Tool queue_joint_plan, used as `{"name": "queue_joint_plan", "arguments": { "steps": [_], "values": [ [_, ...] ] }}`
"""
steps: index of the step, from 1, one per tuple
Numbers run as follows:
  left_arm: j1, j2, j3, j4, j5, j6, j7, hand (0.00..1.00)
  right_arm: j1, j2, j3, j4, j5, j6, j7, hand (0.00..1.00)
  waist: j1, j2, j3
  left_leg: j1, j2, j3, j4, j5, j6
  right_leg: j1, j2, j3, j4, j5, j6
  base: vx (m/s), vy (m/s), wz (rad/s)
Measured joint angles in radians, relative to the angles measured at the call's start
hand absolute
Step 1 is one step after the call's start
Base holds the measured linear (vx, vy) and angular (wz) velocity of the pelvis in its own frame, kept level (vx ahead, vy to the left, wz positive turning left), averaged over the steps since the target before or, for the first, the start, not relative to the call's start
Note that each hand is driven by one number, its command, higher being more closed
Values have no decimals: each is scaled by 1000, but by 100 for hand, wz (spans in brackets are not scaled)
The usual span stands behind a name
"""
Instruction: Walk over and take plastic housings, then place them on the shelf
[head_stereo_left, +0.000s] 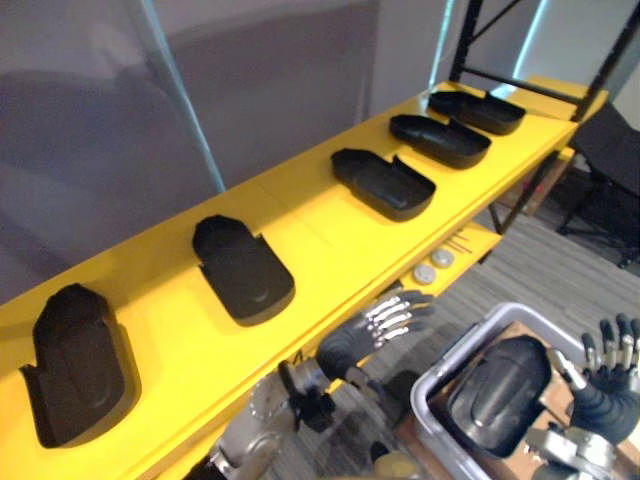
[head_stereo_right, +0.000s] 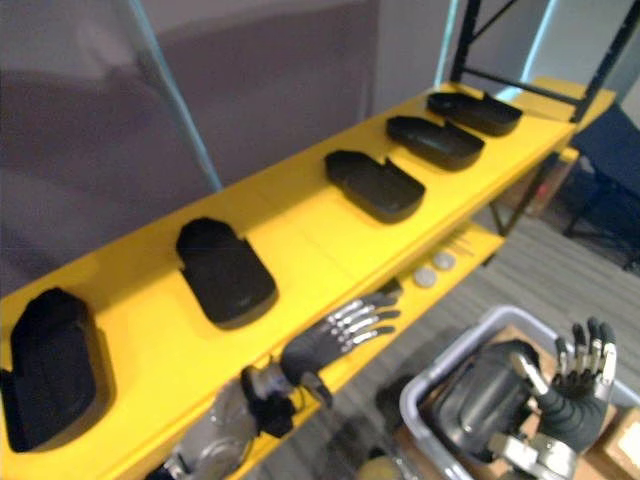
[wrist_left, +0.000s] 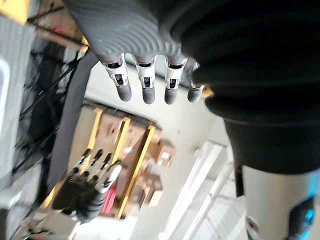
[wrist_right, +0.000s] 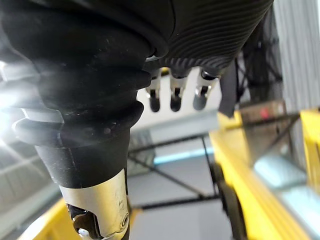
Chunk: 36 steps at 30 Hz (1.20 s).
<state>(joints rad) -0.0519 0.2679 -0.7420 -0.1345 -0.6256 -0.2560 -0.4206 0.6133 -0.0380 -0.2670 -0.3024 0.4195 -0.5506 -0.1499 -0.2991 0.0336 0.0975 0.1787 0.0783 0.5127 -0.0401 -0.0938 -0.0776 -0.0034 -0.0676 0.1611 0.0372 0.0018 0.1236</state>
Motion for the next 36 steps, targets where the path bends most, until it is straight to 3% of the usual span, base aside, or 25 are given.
{"name": "queue_joint_plan", "arguments": {
  "steps": [3, 6, 8, 9, 10, 12, 15, 18, 21, 25, 29, 34, 36],
  "values": [
    [-33, -2, -22, 9, 16, -4, 29, 0, 12, -4, -3, -1, 20, -17, 50, 0, -14, 4, -2, 16, -2, 43, 0, -8, -2, -8, 11, 39, 0, 6, 2, -35, -22, -43],
    [-43, -2, -14, 11, 47, -3, 96, 0, -17, -50, 56, -12, 21, -23, 107, 0, -6, -1, 1, 5, 3, 50, 95, -47, 1, -37, 27, 115, 6, 22, 2, -35, -56, -76],
    [1, -7, 47, -8, 76, -2, 156, 0, -102, -137, 146, -16, 23, -18, 171, 0, 62, -21, 20, -92, 17, -193, 323, -156, 109, -69, 54, 241, 11, 41, -2, -51, -47, -159],
    [24, -17, 78, -25, 86, 0, 169, 0, -132, -169, 166, -17, 30, -17, 184, 0, 77, -10, 25, -117, 16, -270, 373, -189, 122, -76, 69, 276, 6, 39, 1, -117, 94, -182],
    [80, -28, 141, -76, 89, 1, 185, 0, -200, -231, 201, -17, 52, -7, 199, 0, 107, 21, 41, -131, 15, -401, 429, -248, 114, -91, 99, 320, 5, 52, -3, -192, 196, -163],
    [171, -34, 232, -140, 94, -3, 185, 0, -297, -291, 253, -9, 76, 11, 200, 0, 137, 58, 61, -142, 1, -500, 441, -327, 51, -133, 112, 312, 3, 91, 6, -212, 194, -126],
    [217, 3, 259, -139, 96, -26, 183, 0, -325, -290, 297, -3, 74, 21, 168, 0, 157, 28, 86, -189, -49, -477, 458, -309, 68, -175, 46, 288, -4, 101, 5, -204, 127, -15],
    [226, 32, 259, -138, 107, -97, 180, 0, -374, -290, 297, 5, 60, 23, 131, 0, 177, 16, 145, -222, -77, -487, 465, -291, 83, -198, -15, 179, -9, 88, -17, -92, 79, 14],
    [226, 30, 260, -138, 132, -134, 180, 0, -388, -284, 298, 37, 55, 14, 104, 0, 171, 17, 152, -239, -87, -540, 463, -280, 69, -199, -39, 103, 10, 122, -2, 51, 5, 57],
    [225, 4, 267, -142, 133, -148, 192, 0, -458, -276, 300, 96, 50, 14, 76, 0, 177, 41, 171, -246, -64, -580, 459, -269, 49, -189, -36, 36, 10, 132, 14, 118, -71, 44],
    [216, -9, 303, -142, 131, -152, 220, 0, -541, -273, 319, 127, 2, 12, 56, 0, 183, 44, 210, -248, -48, -587, 468, -266, 41, -184, -28, 10, 28, 123, 13, 22, -54, 17],
    [189, -12, 308, -143, 172, -198, 219, 0, -543, -264, 316, 149, -77, 10, -18, 0, 181, 37, 267, -273, -47, -603, 575, -325, 36, -239, -19, -18, 258, -15, 17, -71, -15, 19],
    [188, -15, 307, -146, 170, -200, 197, 0, -497, -232, 292, 144, -85, 28, -63, 0, 178, 33, 270, -273, -49, -612, 628, -345, 33, -242, -21, -27, 312, -35, 24, -25, 61, 23]
  ]
}}
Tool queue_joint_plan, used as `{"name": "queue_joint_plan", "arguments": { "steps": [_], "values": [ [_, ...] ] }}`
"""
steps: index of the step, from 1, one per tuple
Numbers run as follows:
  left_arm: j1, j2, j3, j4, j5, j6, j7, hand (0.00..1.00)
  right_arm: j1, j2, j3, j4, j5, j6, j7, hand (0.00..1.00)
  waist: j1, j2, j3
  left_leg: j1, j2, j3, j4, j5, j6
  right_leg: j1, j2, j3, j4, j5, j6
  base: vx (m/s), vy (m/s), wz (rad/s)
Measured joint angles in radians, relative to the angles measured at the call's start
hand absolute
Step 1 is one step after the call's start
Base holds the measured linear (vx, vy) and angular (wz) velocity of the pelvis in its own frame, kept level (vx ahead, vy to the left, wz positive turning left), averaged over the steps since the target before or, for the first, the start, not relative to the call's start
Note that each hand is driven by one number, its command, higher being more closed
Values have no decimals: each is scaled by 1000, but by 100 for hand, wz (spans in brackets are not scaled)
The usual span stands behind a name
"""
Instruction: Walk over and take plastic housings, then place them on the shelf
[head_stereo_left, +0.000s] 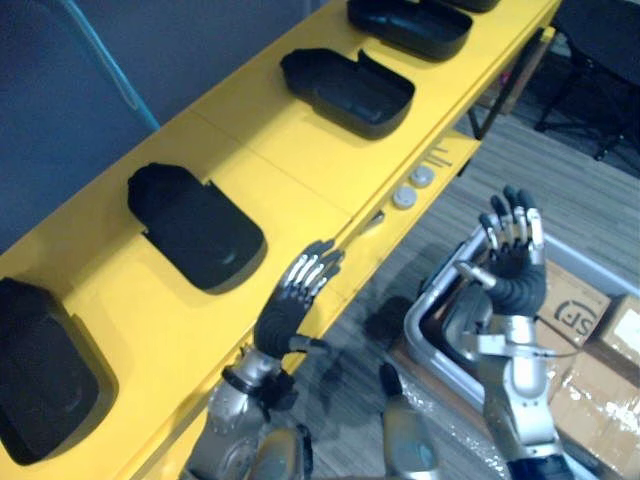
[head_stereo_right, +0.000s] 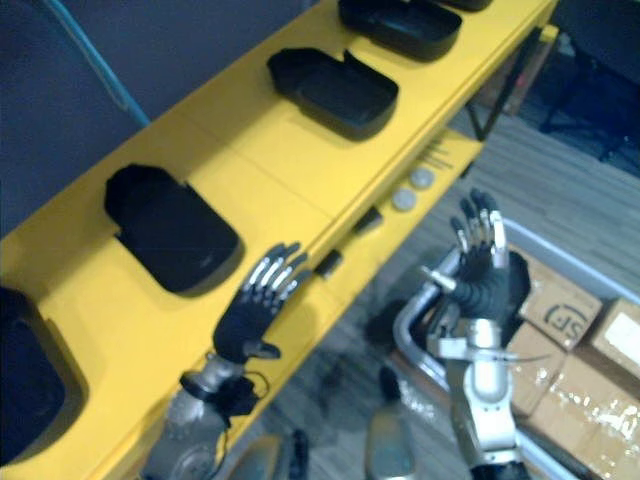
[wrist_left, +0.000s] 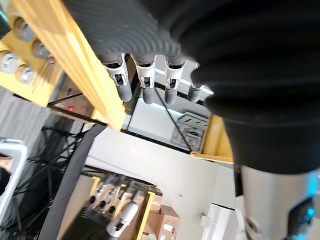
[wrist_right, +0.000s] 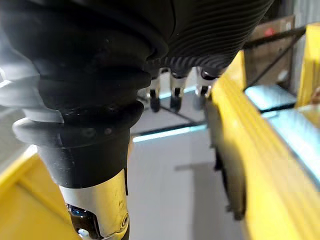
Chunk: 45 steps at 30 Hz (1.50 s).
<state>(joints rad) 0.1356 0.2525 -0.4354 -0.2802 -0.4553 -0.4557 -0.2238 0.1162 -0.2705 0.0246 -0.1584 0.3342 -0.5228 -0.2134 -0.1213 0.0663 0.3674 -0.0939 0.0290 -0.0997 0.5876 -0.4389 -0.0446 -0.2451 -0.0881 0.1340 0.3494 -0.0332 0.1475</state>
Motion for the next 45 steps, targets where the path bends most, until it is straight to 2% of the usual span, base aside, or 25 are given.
{"name": "queue_joint_plan", "arguments": {
  "steps": [2, 3, 5, 6, 7, 8, 9, 10, 11, 13, 16, 17, 18, 20, 21, 24, 28, 33, 37, 38, 39, 40, 42, 44, 45],
  "values": [
    [6, -4, -6, -25, -8, 8, -50, 0, 57, 48, -27, -12, -8, 29, -47, 0, 0, -8, 3, 0, 1, 15, 40, -21, 7, 0, 5, 11, 10, 7, 9, -31, 124, -21],
    [6, -5, -13, -40, -8, 12, -72, 0, 98, 74, -37, -12, -9, 30, -59, 0, 0, -13, 6, 3, 3, 45, 48, -31, 16, -4, 12, 35, 6, 22, 8, -93, 180, -89],
    [9, -5, -32, -53, -11, 29, -87, 0, 187, 122, -54, -16, 0, 27, -42, 0, -6, -15, 7, 10, 24, 135, 64, -51, 39, -17, 32, 71, -28, 85, -11, -131, 165, -138],
    [5, -8, -57, -53, -23, 54, -87, 0, 262, 143, -67, -45, 14, 27, -9, 0, -20, -18, 9, 25, 43, 207, 62, -61, 59, -10, 39, 55, -92, 173, -35, -194, 154, -141],
    [1, -7, -68, -52, -30, 63, -86, 0, 284, 147, -71, -60, 14, 25, 6, 0, -33, -20, 10, 32, 48, 232, 52, -60, 67, -1, 43, 49, -135, 226, -49, -216, 139, -150],
    [-9, -6, -84, -48, -31, 70, -82, 0, 320, 150, -75, -78, 15, 16, 25, 0, -44, -23, 9, 44, 58, 277, 24, -48, 93, 2, 49, 25, -179, 282, -68, -225, 120, -105],
    [-41, -16, -103, -27, -31, 80, -70, 0, 360, 150, -82, -103, 16, -3, 40, 0, -62, -31, 10, 64, 61, 317, -13, -27, 106, -5, 53, -21, -103, 244, -93, -200, 110, -124],
    [-73, -33, -124, -4, -29, 94, -56, 0, 378, 149, -85, -122, 15, -25, 41, 0, -64, -36, 6, 87, 62, 364, -60, 0, 112, -13, 52, -53, -18, 177, -101, -173, 105, -109],
    [-86, -39, -132, 5, -29, 99, -51, 0, 379, 150, -83, -129, 13, -33, 42, 0, -64, -39, 3, 96, 61, 388, -86, 18, 111, -17, 49, -60, 23, 137, -102, -131, 89, -101],
    [-115, -52, -132, 32, -48, 132, -30, 0, 367, 152, -81, -137, 10, -50, 42, 0, -66, -49, -21, 96, 59, 464, -163, 81, 111, -14, 1, -131, 155, -9, -130, -67, 34, -90],
    [-109, -52, -102, 64, -48, 155, -14, 0, 335, 153, -81, -137, 1, -49, 42, 0, -49, -63, -31, 91, 61, 547, -196, 106, 102, 51, -69, -210, 191, -105, -127, -31, -49, -94],
    [-102, -52, -79, 80, -49, 175, -13, 0, 323, 153, -81, -137, -9, -44, 43, 0, -41, -67, -34, 91, 58, 566, -191, 109, 97, 72, -75, -230, 139, -116, -108, -25, -108, -92],
    [-97, -56, -70, 92, -49, 182, -12, 0, 320, 150, -81, -137, -11, -39, 44, 0, -37, -62, -37, 92, 54, 565, -196, 114, 93, 75, -68, -241, 116, -109, -91, -9, -119, -96],
    [-72, -65, -47, 104, -49, 205, -11, 0, 328, 146, -80, -135, -13, -11, 65, 0, -28, -28, -60, 93, 48, 524, -240, 130, 71, 86, -42, -237, 15, -79, -57, 7, -109, -85],
    [-70, -65, -48, 104, -49, 207, -11, 0, 332, 146, -81, -134, -13, -7, 69, 0, -31, -22, -64, 92, 49, 524, -248, 133, 65, 94, -35, -234, -18, -71, -52, -5, -91, -65],
    [-58, -69, -47, 105, -47, 208, 0, 0, 330, 145, -81, -108, -10, 28, 102, 0, -28, -2, -81, 74, 58, 520, -279, 148, 57, 120, 8, -206, -184, 18, -55, -38, -52, -51],
    [-57, -69, -34, 124, -44, 197, 45, 0, 319, 141, -89, -26, 18, 64, 97, 0, -28, -23, -67, 56, 59, 466, -253, 166, 65, 134, 15, -210, -217, 46, -58, -56, -22, 4],
    [-61, -69, 24, 190, -16, 174, 118, 0, 209, 98, -181, 82, 38, 70, 5, 0, -21, -28, -28, 56, 20, 410, -270, 194, 86, 129, -15, -218, -208, 41, -62, -95, 36, 13],
    [-46, -72, 41, 266, 63, 245, 181, 0, 130, 69, -242, 118, 41, 111, -58, 0, -13, -24, -19, 55, -9, 400, -308, 221, 91, 125, -37, -225, -228, 54, -58, -97, 51, 8],
    [-44, -78, 40, 295, 122, 293, 205, 0, 96, 50, -254, 141, 41, 131, -67, 0, -10, -23, -8, 54, -15, 396, -313, 221, 91, 127, -45, -234, -230, 57, -55, -80, 63, 8],
    [-44, -82, 38, 319, 142, 311, 215, 0, 76, 38, -259, 159, 41, 144, -71, 0, -8, -22, -4, 54, -20, 393, -319, 225, 91, 127, -50, -240, -231, 58, -55, -80, 71, 19],
    [-44, -92, 39, 381, 177, 349, 237, 0, 16, 2, -271, 217, 42, 186, -75, 0, -3, -19, 6, 42, -33, 381, -332, 233, 93, 123, -63, -249, -238, 66, -50, -67, 74, 19],
    [-44, -96, 42, 429, 210, 383, 260, 0, -62, -36, -287, 285, 46, 231, -90, 0, 1, -16, 13, 20, -45, 368, -334, 241, 93, 112, -73, -263, -251, 83, -47, -55, 65, 27],
    [-45, -94, 54, 486, 281, 407, 285, 0, -214, -93, -315, 395, 66, 291, -118, 0, 29, -9, 48, -7, -58, 351, -328, 258, 104, 107, -85, -276, -266, 113, -32, -36, 52, 26],
    [-46, -95, 61, 498, 294, 408, 288, 0, -260, -115, -322, 427, 70, 306, -127, 0, 34, -5, 61, -19, -59, 343, -317, 258, 104, 106, -86, -280, -271, 123, -30, -38, 48, 33]
  ]
}}
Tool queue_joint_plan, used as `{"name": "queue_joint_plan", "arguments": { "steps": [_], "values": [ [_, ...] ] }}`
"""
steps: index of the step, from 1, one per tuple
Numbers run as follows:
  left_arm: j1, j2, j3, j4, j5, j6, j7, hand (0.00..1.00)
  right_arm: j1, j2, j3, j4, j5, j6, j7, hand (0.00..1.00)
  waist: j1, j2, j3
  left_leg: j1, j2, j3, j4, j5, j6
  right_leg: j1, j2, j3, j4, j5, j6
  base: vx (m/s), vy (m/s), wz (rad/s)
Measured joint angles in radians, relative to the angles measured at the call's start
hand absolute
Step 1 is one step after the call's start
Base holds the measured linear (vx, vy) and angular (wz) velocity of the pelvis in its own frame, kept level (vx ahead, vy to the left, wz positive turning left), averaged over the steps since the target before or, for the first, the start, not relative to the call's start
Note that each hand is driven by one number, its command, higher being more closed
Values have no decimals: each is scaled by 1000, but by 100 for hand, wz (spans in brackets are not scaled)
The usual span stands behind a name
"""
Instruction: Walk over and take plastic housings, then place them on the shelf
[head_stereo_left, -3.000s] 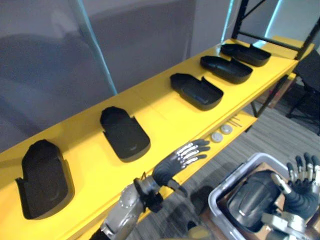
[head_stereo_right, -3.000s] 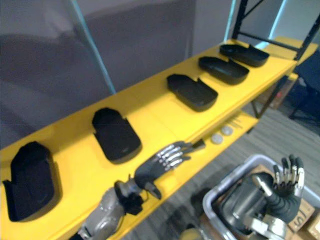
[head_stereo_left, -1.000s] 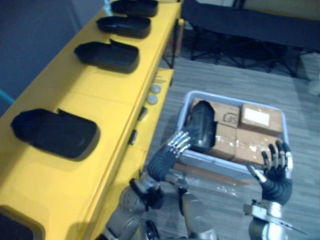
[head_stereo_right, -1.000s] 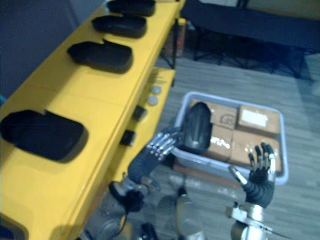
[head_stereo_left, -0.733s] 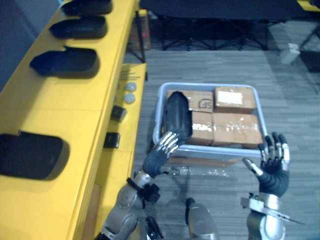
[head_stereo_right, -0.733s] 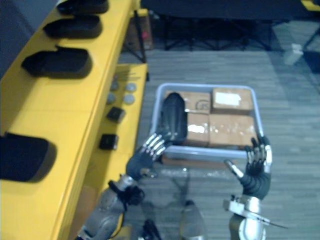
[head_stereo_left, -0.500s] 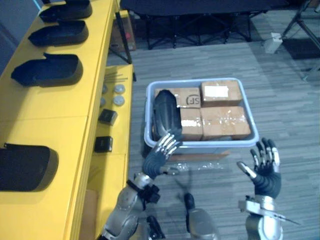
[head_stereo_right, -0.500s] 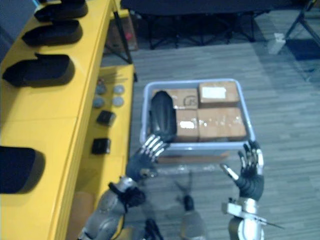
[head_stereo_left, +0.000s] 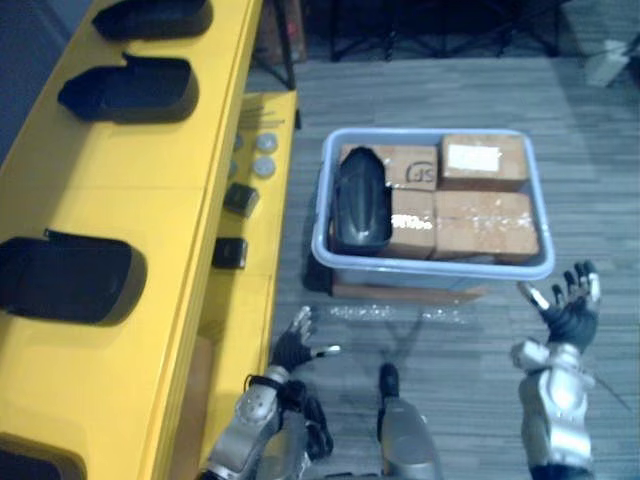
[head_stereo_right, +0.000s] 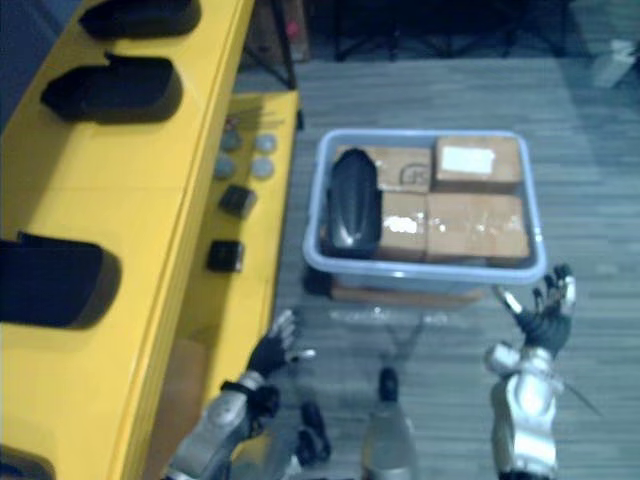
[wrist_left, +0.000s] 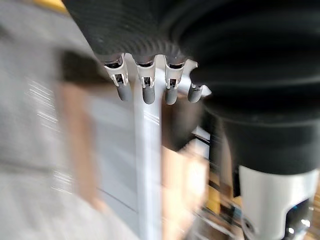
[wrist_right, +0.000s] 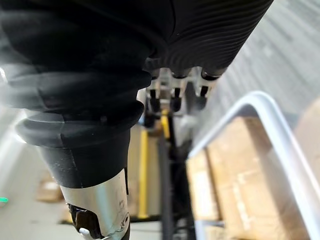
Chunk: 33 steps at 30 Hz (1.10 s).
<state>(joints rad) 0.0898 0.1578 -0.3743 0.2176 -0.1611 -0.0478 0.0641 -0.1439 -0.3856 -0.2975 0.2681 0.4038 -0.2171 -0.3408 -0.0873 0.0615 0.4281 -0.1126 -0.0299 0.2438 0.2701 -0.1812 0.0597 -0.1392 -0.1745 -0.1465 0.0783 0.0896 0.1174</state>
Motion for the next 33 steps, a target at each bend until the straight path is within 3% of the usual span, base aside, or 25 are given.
{"name": "queue_joint_plan", "arguments": {
  "steps": [2, 6, 8, 10, 12, 17, 23, 27, 33],
  "values": [
    [-10, 2, 11, 57, 44, 2, 8, 0, -177, -98, -7, 141, 37, 52, -36, 0, 22, 16, 35, -38, -11, -50, 26, 2, 4, -1, -11, -41, -4, 8, 4, -72, 52, 50],
    [-8, 2, 31, 177, 62, -5, 44, 0, -377, -184, 5, 281, 56, 119, -77, 0, 74, 34, 41, -89, -20, -89, 49, 4, 7, -22, -19, -77, 0, 9, 6, -44, 27, 36],
    [2, -2, 52, 243, 61, -22, 81, 0, -470, -219, 22, 362, 55, 158, -91, 0, 95, 38, 42, -111, -25, -108, 56, 8, 12, -35, -25, -99, 9, 9, 6, -30, 20, 32],
    [9, -12, 71, 294, 52, -53, 108, 0, -527, -275, 47, 407, 52, 192, -97, 0, 112, 65, 56, -123, -33, -136, 72, 8, 13, -37, -35, -121, 32, 5, 1, -28, 37, 31],
    [21, -19, 101, 339, 49, -85, 130, 0, -581, -298, 51, 429, 51, 229, -100, 0, 131, 86, 59, -136, -41, -147, 79, 10, 16, -59, -48, -129, 68, -3, -3, -33, 43, 15],
    [29, -25, 171, 394, 3, -127, 131, 0, -635, -318, 88, 469, 12, 323, -113, 0, 163, 88, 59, -182, -54, -152, 105, 13, 21, -117, -72, -131, 136, -32, -3, -49, 28, 9],
    [27, -54, 244, 433, -68, -126, 130, 0, -658, -334, 88, 490, 12, 426, -124, 0, 166, 94, 61, -226, -51, -153, 140, 12, 20, -159, -86, -154, 189, -62, -15, -65, -7, 4],
    [18, -73, 249, 466, -173, -126, 130, 0, -662, -378, 85, 491, -12, 471, -124, 0, 170, 120, 70, -248, -47, -153, 154, 12, 20, -184, -90, -155, 219, -72, -17, -71, -17, 1],
    [18, -91, 277, 472, -200, -128, 128, 0, -662, -380, 83, 499, -20, 509, -115, 0, 179, 123, 68, -277, -38, -155, 157, 20, 13, -227, -95, -157, 257, -87, -21, -18, -11, 1]
  ]
}}
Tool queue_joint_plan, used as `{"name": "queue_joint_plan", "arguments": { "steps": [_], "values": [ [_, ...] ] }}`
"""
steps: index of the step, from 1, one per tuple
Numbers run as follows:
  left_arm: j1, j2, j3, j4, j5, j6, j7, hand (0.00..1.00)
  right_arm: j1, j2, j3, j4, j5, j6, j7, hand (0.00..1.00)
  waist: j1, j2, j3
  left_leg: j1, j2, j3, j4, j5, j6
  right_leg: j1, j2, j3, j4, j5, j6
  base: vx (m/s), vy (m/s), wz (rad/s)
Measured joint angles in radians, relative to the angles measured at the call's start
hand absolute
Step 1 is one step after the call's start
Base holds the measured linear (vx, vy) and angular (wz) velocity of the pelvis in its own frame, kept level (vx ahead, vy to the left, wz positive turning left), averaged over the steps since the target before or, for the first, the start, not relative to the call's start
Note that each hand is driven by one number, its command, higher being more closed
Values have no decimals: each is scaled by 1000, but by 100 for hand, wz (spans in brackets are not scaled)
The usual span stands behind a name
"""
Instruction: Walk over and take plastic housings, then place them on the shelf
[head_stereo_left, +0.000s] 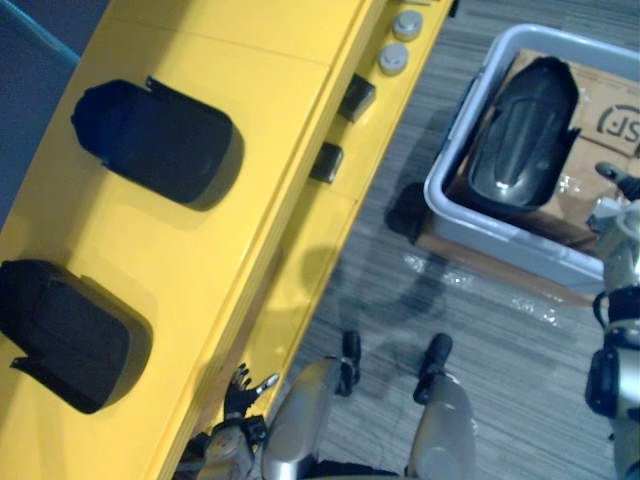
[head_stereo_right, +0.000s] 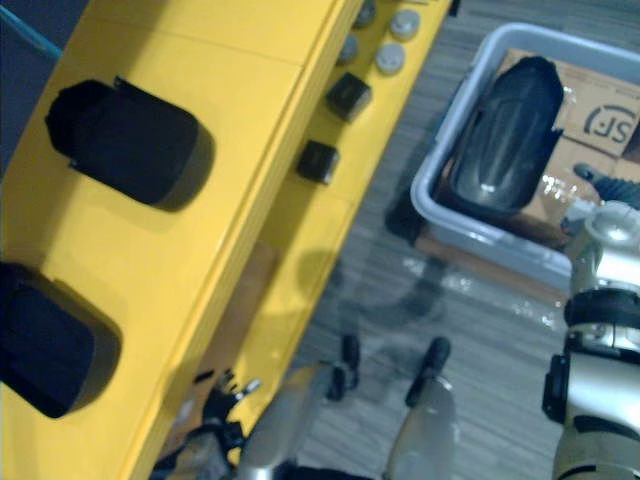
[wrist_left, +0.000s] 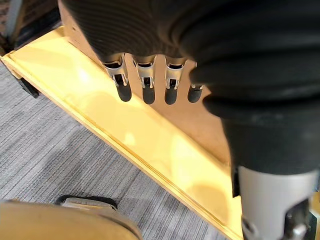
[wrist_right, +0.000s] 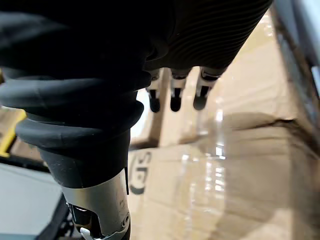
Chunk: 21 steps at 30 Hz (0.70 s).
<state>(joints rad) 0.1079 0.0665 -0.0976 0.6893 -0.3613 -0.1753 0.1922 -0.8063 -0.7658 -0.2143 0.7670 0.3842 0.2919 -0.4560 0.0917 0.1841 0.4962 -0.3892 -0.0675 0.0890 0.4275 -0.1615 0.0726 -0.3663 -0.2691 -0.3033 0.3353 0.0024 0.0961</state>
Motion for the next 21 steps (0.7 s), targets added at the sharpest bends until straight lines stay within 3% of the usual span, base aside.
{"name": "queue_joint_plan", "arguments": {
  "steps": [5, 7, 12, 14, 18, 21],
  "values": [
    [0, -12, 6, -1, -32, 0, 0, 0, -2, -4, 0, -1, -19, -20, -28, 0, 4, 2, -2, -26, 0, -26, 8, 6, -9, -26, -7, -27, 34, -17, -6, 9, -25, 13],
    [0, -16, 6, -2, -32, -12, 0, 0, -3, -6, -1, -13, -47, -59, -86, 0, 9, 2, -2, -40, 0, -30, 15, 6, -9, -40, -8, -28, 48, -22, -9, 5, -7, 10],
    [0, -19, 1, -1, -33, -27, -1, 0, -25, -9, -28, -143, -201, -211, -290, 0, 7, 6, -1, -52, -1, -28, 32, 5, -10, -56, -14, -25, 70, -28, -9, 0, 0, 0],
    [-1, -19, -2, -1, -35, -26, -4, 0, -27, -14, -30, -177, -241, -252, -319, 0, 7, 6, -1, -52, -2, -27, 35, 5, -10, -57, -17, -25, 78, -34, -10, -37, 21, 1],
    [-3, -19, -3, -1, -39, -19, -12, 0, -30, -14, -29, -184, -250, -278, -321, 0, 6, 8, -2, -54, -5, -27, 33, 5, -11, -65, -26, -25, 92, -47, -18, -50, 10, 2],
    [-5, -27, -5, -1, -64, -9, -20, 0, -30, -16, -29, -184, -240, -274, -266, 0, 6, 24, -4, -64, -5, -28, 32, 8, -13, -74, -26, -26, 91, -46, -17, -12, 2, 1]
  ]
}}
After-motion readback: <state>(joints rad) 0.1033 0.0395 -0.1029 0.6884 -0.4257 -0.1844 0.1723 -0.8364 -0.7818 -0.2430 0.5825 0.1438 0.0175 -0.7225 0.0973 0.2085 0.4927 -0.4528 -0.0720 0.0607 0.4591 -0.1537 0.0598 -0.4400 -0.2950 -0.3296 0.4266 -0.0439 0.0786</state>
